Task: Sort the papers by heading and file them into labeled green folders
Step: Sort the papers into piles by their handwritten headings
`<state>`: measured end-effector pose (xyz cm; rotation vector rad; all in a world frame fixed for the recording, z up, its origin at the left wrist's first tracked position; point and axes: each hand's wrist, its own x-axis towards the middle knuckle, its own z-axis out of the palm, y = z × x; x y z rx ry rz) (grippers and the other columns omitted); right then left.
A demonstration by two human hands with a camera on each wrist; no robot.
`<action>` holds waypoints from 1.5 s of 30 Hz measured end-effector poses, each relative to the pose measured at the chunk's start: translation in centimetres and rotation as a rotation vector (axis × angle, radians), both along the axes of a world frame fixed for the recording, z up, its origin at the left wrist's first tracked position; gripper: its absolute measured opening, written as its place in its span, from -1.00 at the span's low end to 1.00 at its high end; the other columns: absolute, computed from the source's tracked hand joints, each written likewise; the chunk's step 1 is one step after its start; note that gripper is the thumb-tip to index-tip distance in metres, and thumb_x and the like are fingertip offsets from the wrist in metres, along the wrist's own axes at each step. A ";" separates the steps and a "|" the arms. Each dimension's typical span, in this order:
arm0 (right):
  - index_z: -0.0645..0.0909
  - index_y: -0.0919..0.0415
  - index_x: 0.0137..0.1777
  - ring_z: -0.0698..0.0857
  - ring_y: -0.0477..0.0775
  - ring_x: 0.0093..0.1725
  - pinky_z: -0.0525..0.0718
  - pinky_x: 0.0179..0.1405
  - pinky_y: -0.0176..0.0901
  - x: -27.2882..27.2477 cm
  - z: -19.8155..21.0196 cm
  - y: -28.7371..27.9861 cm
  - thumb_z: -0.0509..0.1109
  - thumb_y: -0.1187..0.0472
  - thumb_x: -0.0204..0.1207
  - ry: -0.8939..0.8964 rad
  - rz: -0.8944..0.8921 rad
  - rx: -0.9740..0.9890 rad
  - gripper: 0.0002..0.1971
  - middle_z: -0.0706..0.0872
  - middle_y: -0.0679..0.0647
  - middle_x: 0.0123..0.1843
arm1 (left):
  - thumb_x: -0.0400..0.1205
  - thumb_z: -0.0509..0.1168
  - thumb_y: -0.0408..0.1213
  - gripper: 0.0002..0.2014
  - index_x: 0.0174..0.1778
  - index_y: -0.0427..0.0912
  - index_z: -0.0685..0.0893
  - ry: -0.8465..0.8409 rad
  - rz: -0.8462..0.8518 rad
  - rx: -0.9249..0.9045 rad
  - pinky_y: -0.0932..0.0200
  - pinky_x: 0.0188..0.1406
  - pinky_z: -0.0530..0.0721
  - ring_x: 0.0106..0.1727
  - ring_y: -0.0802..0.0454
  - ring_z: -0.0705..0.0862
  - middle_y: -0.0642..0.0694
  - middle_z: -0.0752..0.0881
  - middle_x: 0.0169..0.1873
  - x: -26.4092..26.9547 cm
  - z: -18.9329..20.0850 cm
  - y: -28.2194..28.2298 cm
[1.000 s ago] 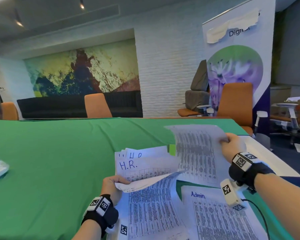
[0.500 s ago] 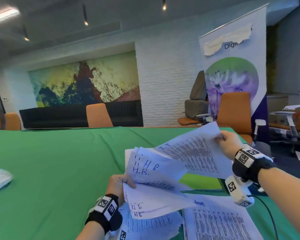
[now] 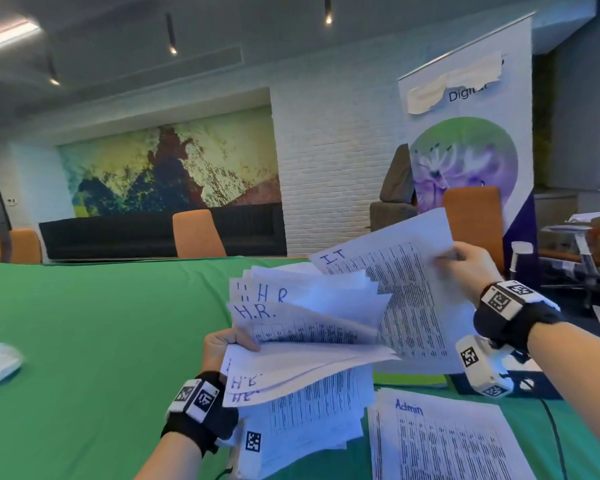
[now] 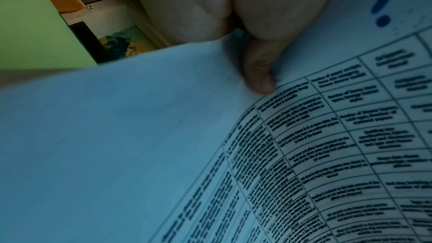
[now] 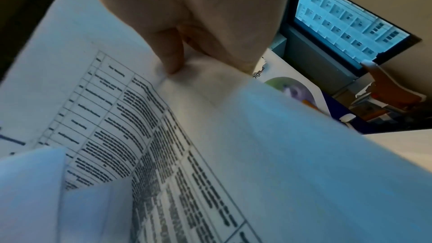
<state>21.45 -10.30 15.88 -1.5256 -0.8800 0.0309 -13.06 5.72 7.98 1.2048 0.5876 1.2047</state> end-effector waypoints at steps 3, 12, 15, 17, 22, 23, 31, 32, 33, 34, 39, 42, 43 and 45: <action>0.68 0.18 -0.06 0.59 -0.09 -0.38 0.58 -0.39 -0.31 -0.4 0.8 0.0 0.32 0.45 0.51 -0.098 -0.001 -0.008 -0.81 0.65 0.07 -0.33 | -0.13 0.39 -0.55 -0.82 -0.62 -0.44 0.68 0.025 -0.009 -0.028 -0.26 -0.11 0.54 -0.18 -0.41 0.55 -0.31 0.68 -0.34 0.2 -0.7 0.8; 0.69 0.17 -0.12 0.64 0.06 -0.21 0.61 -0.13 -0.03 -1.2 3.5 1.6 0.33 0.42 0.51 -0.270 0.095 -0.064 -0.83 0.75 0.21 -0.18 | 0.07 0.23 -0.74 -0.78 -0.74 -0.38 0.63 -0.016 0.008 -0.065 0.02 -0.52 0.70 -0.51 -0.23 0.63 -0.27 0.69 -0.55 0.0 -1.4 1.0; 0.71 0.12 0.02 0.71 0.26 0.02 0.62 0.02 0.01 -0.2 2.1 1.6 0.28 0.36 0.52 -0.244 -0.045 -0.136 -0.78 0.77 0.20 -0.02 | 0.21 0.16 -0.78 -0.64 -0.79 -0.31 0.59 -0.096 0.037 -0.130 0.13 -0.68 0.63 -0.68 -0.14 0.56 -0.20 0.60 -0.69 -0.6 -1.4 0.9; 0.68 0.17 0.15 0.66 0.34 0.12 0.51 0.01 -0.07 -0.3 1.3 0.9 0.24 0.39 0.54 -0.248 -0.170 -0.227 -0.72 0.73 0.27 0.09 | 0.32 0.11 -0.82 -0.54 -0.80 -0.30 0.59 -0.117 0.078 -0.125 0.22 -0.76 0.56 -0.76 -0.07 0.50 -0.14 0.55 -0.76 -1.1 -1.3 1.0; 0.66 0.21 0.16 0.65 0.30 0.11 0.50 0.00 -0.08 -0.6 -0.8 1.1 0.25 0.41 0.58 -0.144 -0.129 -0.310 -0.75 0.72 0.31 0.14 | 0.35 0.08 -0.83 -0.50 -0.82 -0.30 0.57 -0.146 0.068 -0.137 0.24 -0.81 0.53 -0.79 -0.06 0.51 -0.15 0.54 -0.78 -1.2 -0.8 0.7; 0.66 0.16 0.12 0.66 0.24 0.05 0.52 -0.03 -0.10 -0.6 -1.3 1.6 0.26 0.41 0.58 -0.153 -0.060 -0.316 -0.76 0.74 0.27 0.11 | 0.34 0.08 -0.83 -0.50 -0.82 -0.30 0.57 -0.145 0.061 -0.135 0.25 -0.82 0.52 -0.80 -0.06 0.52 -0.15 0.54 -0.78 -1.1 -0.7 0.6; 0.66 0.32 0.07 0.70 -0.06 -0.41 0.66 -0.19 -0.07 -2.5 -3.9 3.6 0.29 0.47 0.57 0.138 0.246 -0.156 -0.83 0.74 0.14 -0.19 | 0.10 0.37 -0.65 -0.76 -0.77 -0.23 0.66 -0.245 0.105 0.079 0.38 -0.76 0.51 -0.77 0.07 0.56 -0.08 0.62 -0.76 0.0 -1.8 1.1; 0.67 0.29 -0.03 0.69 -0.07 -0.46 0.64 -0.25 -0.11 -3.0 -4.5 3.6 0.29 0.48 0.56 0.170 0.283 -0.160 -0.85 0.73 0.12 -0.26 | 0.20 0.33 -0.74 -0.64 -0.75 -0.20 0.68 -0.239 0.139 0.127 0.37 -0.70 0.54 -0.72 0.10 0.59 -0.04 0.64 -0.73 0.4 -2.4 1.6; 0.68 0.26 -0.12 0.68 -0.02 -0.45 0.61 -0.23 -0.10 -3.6 -5.2 3.8 0.32 0.47 0.55 0.184 0.320 -0.174 -0.85 0.73 0.12 -0.29 | 0.31 0.24 -0.84 -0.50 -0.74 -0.17 0.69 -0.214 0.157 0.146 0.36 -0.64 0.58 -0.66 0.13 0.62 -0.02 0.67 -0.70 0.7 -2.9 2.1; 0.68 0.26 -0.16 0.66 0.06 -0.38 0.58 -0.17 -0.05 -4.2 -5.9 3.9 0.36 0.45 0.52 0.182 0.362 -0.204 -0.87 0.73 0.17 -0.29 | 0.36 0.19 -0.88 -0.43 -0.73 -0.15 0.70 -0.197 0.155 0.151 0.35 -0.60 0.61 -0.62 0.14 0.64 -0.01 0.68 -0.68 1.0 -3.4 2.5; 0.70 0.37 0.04 0.74 0.19 -0.27 0.75 -0.25 0.03 -7.0 -7.7 4.7 0.35 0.54 0.47 0.289 0.487 -0.250 -0.79 0.80 0.35 -0.10 | 0.36 0.14 -0.92 -0.40 -0.72 -0.15 0.71 -0.177 0.147 0.138 0.32 -0.58 0.63 -0.61 0.11 0.65 -0.01 0.68 -0.67 2.1 -4.7 2.3; 0.71 0.30 0.09 0.72 0.13 -0.46 0.67 -0.53 -0.18 -7.6 -8.1 4.6 0.25 0.58 0.52 0.385 0.470 -0.261 -0.69 0.80 0.29 -0.18 | 0.29 0.22 -0.94 -0.42 -0.75 -0.14 0.67 -0.160 0.167 0.099 0.29 -0.62 0.63 -0.58 0.16 0.66 0.04 0.67 -0.67 2.4 -5.1 1.6; 0.72 0.29 0.09 0.71 0.13 -0.46 0.65 -0.54 -0.20 -7.5 -8.3 4.6 0.24 0.57 0.53 0.409 0.449 -0.260 -0.69 0.79 0.31 -0.16 | 0.28 0.24 -0.94 -0.42 -0.77 -0.14 0.65 -0.143 0.171 0.090 0.30 -0.62 0.62 -0.58 0.18 0.65 0.06 0.66 -0.68 2.6 -5.0 1.2; 0.72 0.30 0.10 0.72 0.19 -0.36 0.72 -0.41 -0.08 -7.3 -8.6 4.7 0.20 0.53 0.55 0.443 0.403 -0.238 -0.69 0.79 0.36 -0.07 | 0.30 0.25 -0.93 -0.43 -0.77 -0.15 0.63 -0.115 0.137 0.099 0.33 -0.60 0.61 -0.58 0.18 0.64 0.05 0.64 -0.70 2.7 -5.0 0.7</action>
